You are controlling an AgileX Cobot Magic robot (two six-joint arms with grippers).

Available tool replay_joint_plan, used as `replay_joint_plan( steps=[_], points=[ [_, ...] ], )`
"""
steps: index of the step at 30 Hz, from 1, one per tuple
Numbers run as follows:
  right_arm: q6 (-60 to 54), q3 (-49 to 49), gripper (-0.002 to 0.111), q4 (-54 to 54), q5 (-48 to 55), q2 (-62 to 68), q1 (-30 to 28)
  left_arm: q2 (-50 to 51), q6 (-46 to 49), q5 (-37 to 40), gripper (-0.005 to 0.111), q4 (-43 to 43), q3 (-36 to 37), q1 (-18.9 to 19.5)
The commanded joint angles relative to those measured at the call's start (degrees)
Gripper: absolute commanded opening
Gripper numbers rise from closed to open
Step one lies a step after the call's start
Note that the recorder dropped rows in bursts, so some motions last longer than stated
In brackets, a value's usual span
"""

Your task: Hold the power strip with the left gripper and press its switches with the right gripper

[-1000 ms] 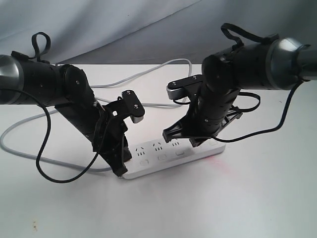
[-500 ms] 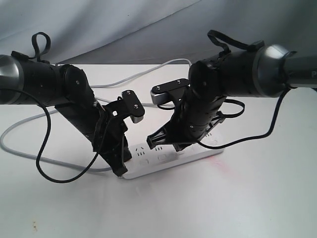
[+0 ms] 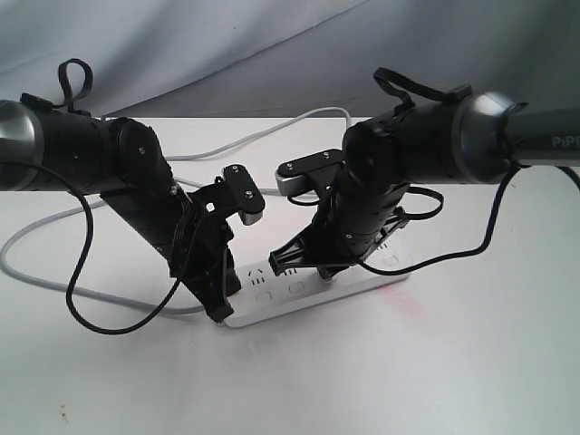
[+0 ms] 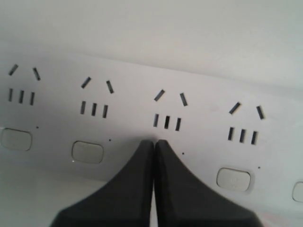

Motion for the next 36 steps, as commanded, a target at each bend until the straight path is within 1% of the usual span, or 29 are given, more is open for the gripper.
replay_joint_plan(
  steps=[1, 21, 29, 36],
  points=[
    [-0.1, 0.39, 0.0, -1.07, -0.31, -0.04, 0.06, 0.09, -0.54, 0.33, 0.0, -0.59, 0.08, -0.2],
    [-0.1, 0.39, 0.0, -1.07, -0.55, 0.07, 0.06, 0.09, -0.54, 0.33, 0.0, -0.59, 0.08, -0.2],
    [0.01, 0.39, 0.0, -0.95, -0.55, 4.48, 0.06, 0.09, -0.54, 0.33, 0.0, -0.59, 0.08, -0.2],
    [0.01, 0.39, 0.0, -1.06, 0.58, 5.25, 0.06, 0.09, -0.54, 0.33, 0.0, -0.59, 0.08, -0.2]
  ],
)
